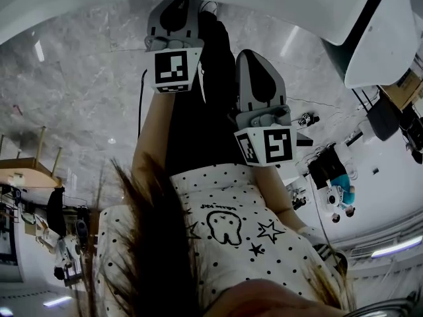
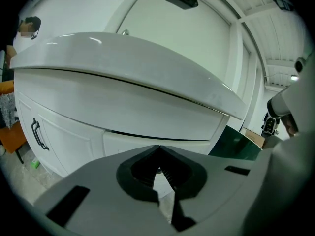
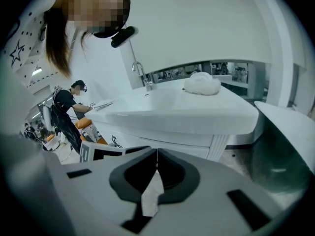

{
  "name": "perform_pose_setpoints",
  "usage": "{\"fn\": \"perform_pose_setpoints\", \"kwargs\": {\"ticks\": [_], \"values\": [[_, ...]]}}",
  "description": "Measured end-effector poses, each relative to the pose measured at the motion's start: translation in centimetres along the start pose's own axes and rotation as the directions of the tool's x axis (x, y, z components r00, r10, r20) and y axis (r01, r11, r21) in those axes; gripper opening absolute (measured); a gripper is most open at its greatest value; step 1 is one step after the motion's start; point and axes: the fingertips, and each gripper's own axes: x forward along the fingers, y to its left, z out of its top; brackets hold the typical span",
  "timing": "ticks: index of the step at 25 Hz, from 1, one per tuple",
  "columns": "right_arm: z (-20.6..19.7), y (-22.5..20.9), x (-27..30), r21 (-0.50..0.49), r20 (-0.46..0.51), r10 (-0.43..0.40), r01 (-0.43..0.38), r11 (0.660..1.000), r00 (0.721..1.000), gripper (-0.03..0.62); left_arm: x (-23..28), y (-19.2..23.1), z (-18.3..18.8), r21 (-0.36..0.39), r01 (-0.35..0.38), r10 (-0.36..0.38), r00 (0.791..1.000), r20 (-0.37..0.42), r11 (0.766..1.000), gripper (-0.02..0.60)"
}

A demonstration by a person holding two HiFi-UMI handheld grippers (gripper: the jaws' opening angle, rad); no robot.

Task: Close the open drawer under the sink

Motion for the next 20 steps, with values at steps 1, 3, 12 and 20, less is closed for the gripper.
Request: {"fn": "perform_pose_setpoints", "kwargs": {"ticks": [1, 3, 12, 20], "values": [[0.2, 0.4, 0.1, -0.004, 0.005, 0.002, -0.002, 1.000, 1.000, 0.014, -0.3, 0.1, 0.2, 0.001, 0.007, -0.007, 1.000, 0.000, 1.000, 0.006], [0.6, 0.9, -0.1, -0.017, 0.008, 0.009, -0.009, 1.000, 1.000, 0.014, -0.9, -0.1, 0.8, 0.000, 0.020, -0.020, 1.000, 0.000, 1.000, 0.006], [2.5, 0.6, -1.6, -0.062, 0.020, -0.010, 0.011, 0.998, 1.000, 0.014, -2.5, -1.1, 4.2, 0.004, 0.065, -0.065, 0.998, 0.002, 0.998, 0.005], [4.9, -0.1, -3.7, -0.100, 0.038, -0.019, 0.023, 0.995, 0.999, 0.014, -4.8, -3.0, 7.8, 0.017, 0.096, -0.097, 0.995, 0.011, 0.995, 0.005]]}}
